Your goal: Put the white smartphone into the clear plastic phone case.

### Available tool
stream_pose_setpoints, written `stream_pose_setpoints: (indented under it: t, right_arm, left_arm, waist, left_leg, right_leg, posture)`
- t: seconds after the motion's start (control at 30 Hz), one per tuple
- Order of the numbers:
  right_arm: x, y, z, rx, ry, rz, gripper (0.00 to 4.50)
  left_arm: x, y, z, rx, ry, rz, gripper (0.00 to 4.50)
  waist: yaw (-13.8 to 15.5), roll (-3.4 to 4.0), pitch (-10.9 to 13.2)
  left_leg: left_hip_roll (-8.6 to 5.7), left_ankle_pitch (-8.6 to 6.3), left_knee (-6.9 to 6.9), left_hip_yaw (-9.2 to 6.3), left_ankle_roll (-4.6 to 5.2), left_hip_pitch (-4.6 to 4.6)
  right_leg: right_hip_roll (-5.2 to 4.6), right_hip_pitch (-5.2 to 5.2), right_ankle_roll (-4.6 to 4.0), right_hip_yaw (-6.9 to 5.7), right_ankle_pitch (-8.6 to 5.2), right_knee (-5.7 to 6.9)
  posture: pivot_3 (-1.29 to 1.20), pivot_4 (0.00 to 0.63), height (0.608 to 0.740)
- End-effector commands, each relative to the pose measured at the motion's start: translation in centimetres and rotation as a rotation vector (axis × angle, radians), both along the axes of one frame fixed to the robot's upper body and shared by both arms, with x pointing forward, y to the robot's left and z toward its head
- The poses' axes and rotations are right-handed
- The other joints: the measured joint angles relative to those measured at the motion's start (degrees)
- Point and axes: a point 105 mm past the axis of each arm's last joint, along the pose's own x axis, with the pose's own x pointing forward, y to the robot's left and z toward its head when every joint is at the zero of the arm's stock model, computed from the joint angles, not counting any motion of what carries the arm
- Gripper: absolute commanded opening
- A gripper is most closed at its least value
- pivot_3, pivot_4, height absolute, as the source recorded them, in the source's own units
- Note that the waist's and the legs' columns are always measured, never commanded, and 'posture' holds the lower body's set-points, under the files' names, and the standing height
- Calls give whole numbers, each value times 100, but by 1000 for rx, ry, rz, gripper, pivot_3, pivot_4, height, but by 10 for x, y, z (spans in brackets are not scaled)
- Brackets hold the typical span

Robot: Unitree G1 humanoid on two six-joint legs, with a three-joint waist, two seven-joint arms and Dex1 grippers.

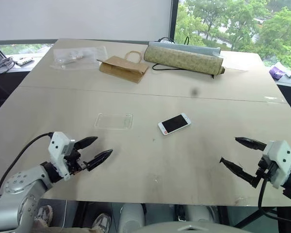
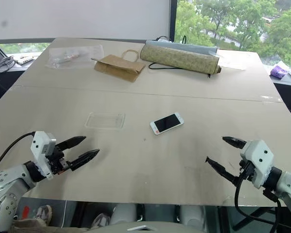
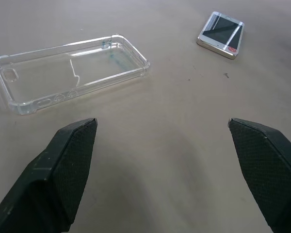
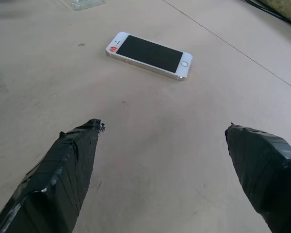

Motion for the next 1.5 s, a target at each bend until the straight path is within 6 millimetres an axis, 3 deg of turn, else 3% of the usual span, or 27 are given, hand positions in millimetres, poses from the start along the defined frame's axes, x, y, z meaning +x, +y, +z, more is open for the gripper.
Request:
stream_pose_setpoints:
  t: [0.03, 0.4, 0.5, 0.77, 1.1, 1.2, 1.37, 1.47, 1.5]
  right_arm:
    - [2, 4, 10, -4, -90, 7, 4499]
    - [3, 57, 31, 119, -149, 231, 4499]
    - [-4, 69, 37, 91, -151, 331, 4499]
    - [-12, 77, 47, 92, -140, 384, 4499]
    - [-16, 79, 49, 90, -140, 376, 4499]
    - [-16, 78, 50, 87, -144, 371, 4500]
    - [-18, 80, 50, 88, -144, 370, 4500]
    - [-19, 80, 49, 95, -133, 357, 4500]
    - [-19, 81, 49, 99, -131, 355, 4500]
  left_arm:
    - [7, -1, 12, -12, -58, 7, 4487]
    - [41, -19, 29, 140, -112, 49, 4487]
    - [47, -28, 29, 296, -71, -11, 4487]
    - [65, -23, 20, 462, 8, -201, 4487]
    - [103, -23, 13, 602, 58, -413, 4487]
    - [104, -20, 5, 622, 113, -481, 3623]
    - [105, -13, -9, 638, 178, -522, 1271]
    - [108, -11, -12, 633, 187, -520, 92]
    - [108, -9, -13, 643, 191, -519, 92]
  waist:
    - [1, 0, 0]
    - [15, -1, -1]
    - [46, -1, -1]
    - [112, 3, 1]
    - [161, -2, -2]
    - [135, -2, -2]
    - [145, -3, -5]
    - [144, 2, -11]
    - [144, 6, -14]
  left_leg:
    - [0, 0, 0, 0, 0, 0]
    - [-22, -1, 1, -40, 4, -3]
    - [-23, -1, 1, -47, 4, -2]
    - [-27, -1, -1, -38, 3, -3]
    - [-39, -1, 20, -44, 5, -35]
    - [-38, 2, 56, -74, 1, -75]
    - [-48, 1, 70, -95, 2, -83]
    - [-48, -7, 73, -99, 17, -82]
    - [-49, -8, 74, -100, 17, -80]
  right_leg:
    - [0, 0, 0, 0, 0, 0]
    - [-1, 8, 1, -9, 0, 2]
    - [1, 9, 1, -11, 0, 8]
    - [1, 5, 2, -10, 0, 6]
    - [-1, 2, 3, -24, 0, 12]
    - [0, -12, 14, -48, 6, 17]
    - [-1, -11, 31, -48, 5, 20]
    - [-1, -7, 33, -49, 5, 22]
    - [-1, -3, 33, -49, 4, 23]
  posture:
    - [0, 150, 740]
    - [0, 150, 740]
    - [0, 150, 740]
    - [0, 150, 740]
    - [0, 150, 740]
    - [0, 150, 740]
    - [0, 150, 740]
    - [0, 150, 740]
    - [0, 150, 740]
